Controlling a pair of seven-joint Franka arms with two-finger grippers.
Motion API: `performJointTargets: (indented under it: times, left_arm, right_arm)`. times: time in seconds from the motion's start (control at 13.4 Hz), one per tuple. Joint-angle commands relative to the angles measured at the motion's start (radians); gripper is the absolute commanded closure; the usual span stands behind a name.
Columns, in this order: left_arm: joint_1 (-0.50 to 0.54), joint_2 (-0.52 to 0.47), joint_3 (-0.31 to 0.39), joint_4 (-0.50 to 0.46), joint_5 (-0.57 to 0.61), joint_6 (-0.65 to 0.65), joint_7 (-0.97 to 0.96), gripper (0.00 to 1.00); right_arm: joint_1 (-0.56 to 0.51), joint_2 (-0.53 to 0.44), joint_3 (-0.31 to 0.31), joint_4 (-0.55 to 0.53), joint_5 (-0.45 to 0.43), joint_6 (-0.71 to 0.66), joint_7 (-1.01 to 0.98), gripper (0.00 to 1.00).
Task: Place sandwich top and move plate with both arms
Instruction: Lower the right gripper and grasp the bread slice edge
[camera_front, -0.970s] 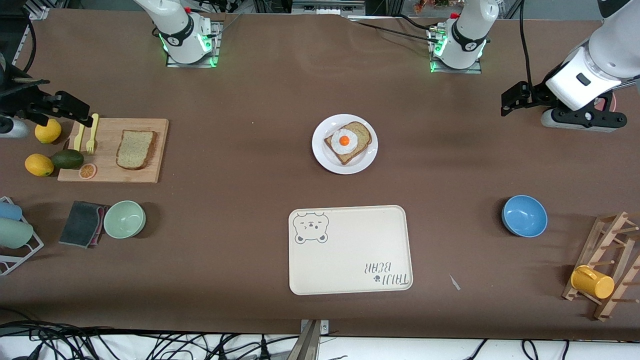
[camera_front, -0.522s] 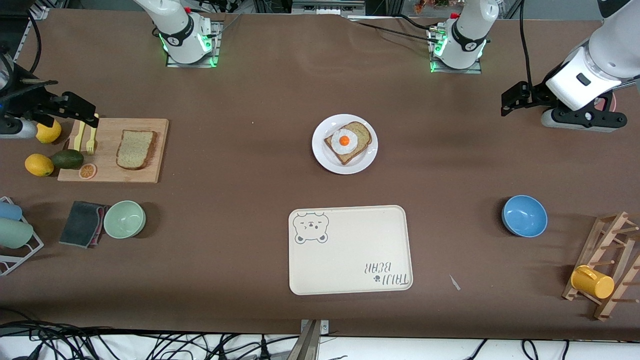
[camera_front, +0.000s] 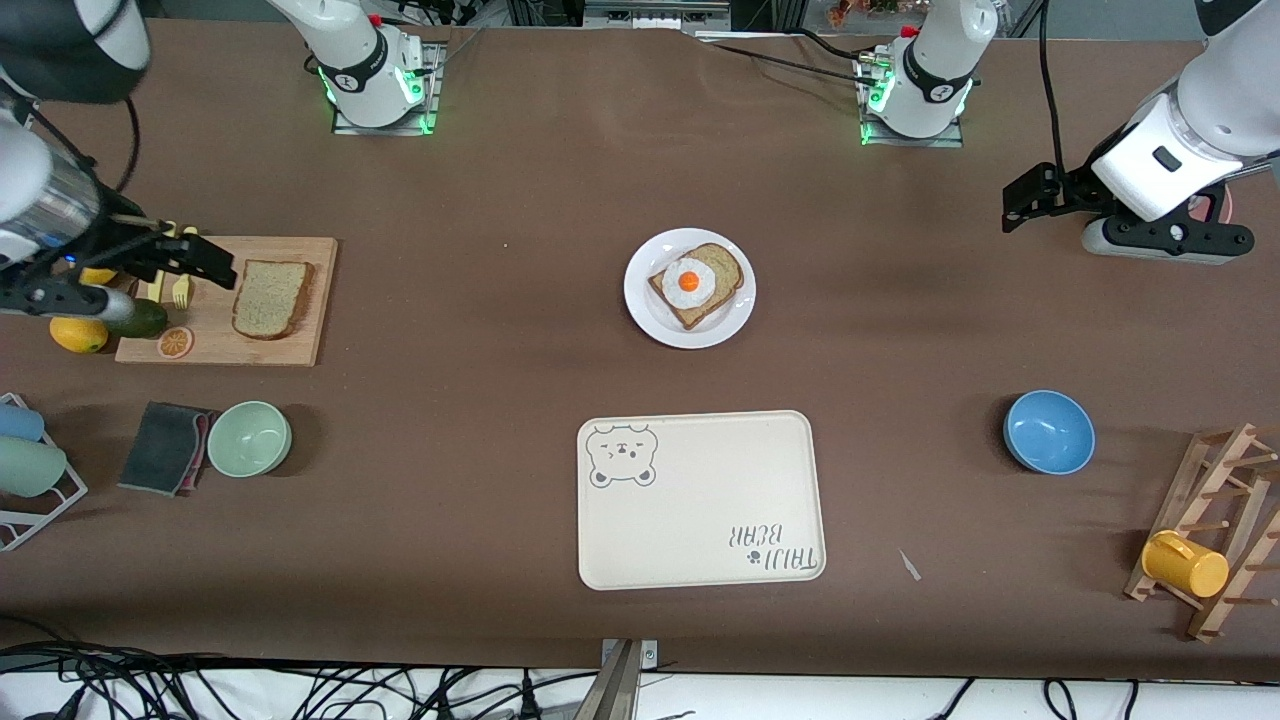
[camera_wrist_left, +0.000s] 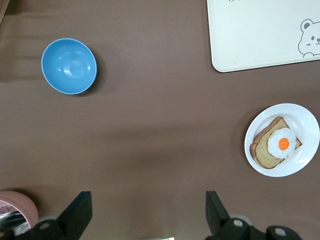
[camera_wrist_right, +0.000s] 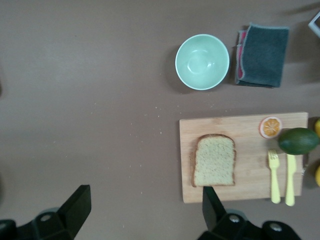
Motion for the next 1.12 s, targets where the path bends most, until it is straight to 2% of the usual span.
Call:
performJointTargets:
  times: [0.0, 0.15, 0.52, 0.6, 0.82, 1.04]
  left_arm:
    - [0.004, 0.014, -0.001, 0.032, -0.016, -0.024, -0.002, 0.0]
    - [0.004, 0.014, 0.001, 0.031, -0.016, -0.024, -0.002, 0.0]
    - [0.004, 0.014, 0.001, 0.032, -0.016, -0.025, -0.002, 0.0]
    - [0.004, 0.014, 0.001, 0.032, -0.016, -0.025, -0.002, 0.0]
    - [0.004, 0.014, 0.001, 0.032, -0.016, -0.024, -0.002, 0.0]
    - [0.004, 0.014, 0.001, 0.032, -0.016, -0.024, -0.002, 0.0]
  right_arm:
    - [0.002, -0.11, 0.004, -0.241, -0.002, 0.145, 0.023, 0.01]
    - [0.003, -0.113, 0.025, -0.311, -0.022, 0.188, 0.023, 0.02]
    - [0.0, -0.102, 0.018, -0.558, -0.126, 0.431, 0.028, 0.01]
    - [-0.004, -0.095, 0.004, -0.579, -0.132, 0.431, 0.049, 0.0]
    - [-0.011, -0.001, -0.012, -0.591, -0.322, 0.432, 0.216, 0.0]
    - [-0.011, 0.052, -0.068, -0.594, -0.336, 0.464, 0.232, 0.01]
